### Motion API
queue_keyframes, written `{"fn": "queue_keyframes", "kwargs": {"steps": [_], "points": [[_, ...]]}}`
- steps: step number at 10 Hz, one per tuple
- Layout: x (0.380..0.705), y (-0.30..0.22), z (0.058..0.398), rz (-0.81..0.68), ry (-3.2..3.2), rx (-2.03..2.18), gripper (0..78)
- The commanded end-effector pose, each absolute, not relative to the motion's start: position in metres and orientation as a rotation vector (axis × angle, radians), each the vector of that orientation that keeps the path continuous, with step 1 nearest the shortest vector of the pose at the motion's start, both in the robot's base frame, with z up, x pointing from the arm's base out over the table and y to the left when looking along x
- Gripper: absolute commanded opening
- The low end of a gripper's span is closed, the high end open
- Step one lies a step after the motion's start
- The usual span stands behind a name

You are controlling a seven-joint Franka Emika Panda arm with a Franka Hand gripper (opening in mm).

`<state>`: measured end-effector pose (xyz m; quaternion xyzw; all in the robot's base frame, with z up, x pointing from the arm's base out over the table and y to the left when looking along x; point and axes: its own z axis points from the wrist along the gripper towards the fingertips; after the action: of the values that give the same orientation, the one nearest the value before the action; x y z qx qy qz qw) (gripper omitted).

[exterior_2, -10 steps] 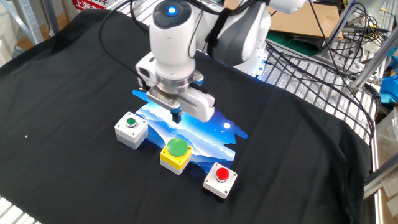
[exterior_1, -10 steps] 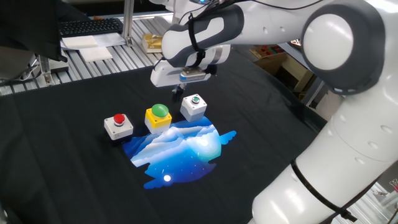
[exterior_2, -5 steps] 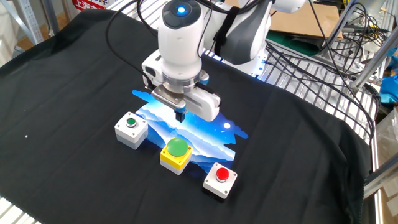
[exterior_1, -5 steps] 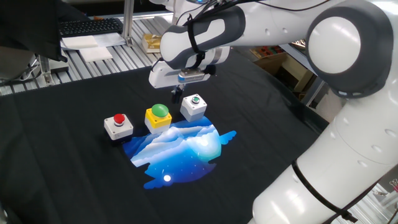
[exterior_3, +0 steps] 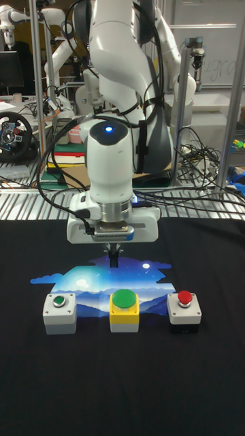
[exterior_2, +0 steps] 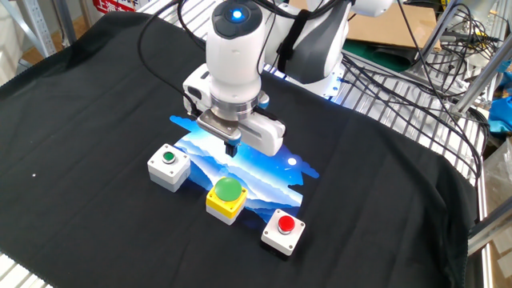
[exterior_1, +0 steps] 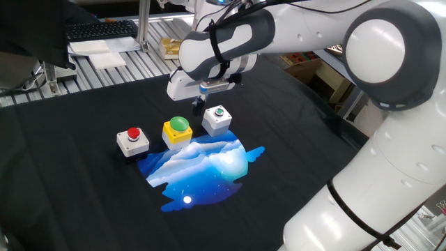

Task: Press three buttons from left to right in sequence

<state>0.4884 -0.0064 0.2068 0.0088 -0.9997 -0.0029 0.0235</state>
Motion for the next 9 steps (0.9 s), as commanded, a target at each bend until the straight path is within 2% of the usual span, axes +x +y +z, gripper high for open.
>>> {"fn": "queue_keyframes", "kwargs": {"steps": [1,5,9], "points": [[0.490,-0.006,0.209,-0.002,-3.095,0.095,1.1],[0.514,0.002,0.203,-0.017,-3.094,0.072,1.1],[0.524,0.015,0.193,-0.053,-3.098,0.020,1.1]]}}
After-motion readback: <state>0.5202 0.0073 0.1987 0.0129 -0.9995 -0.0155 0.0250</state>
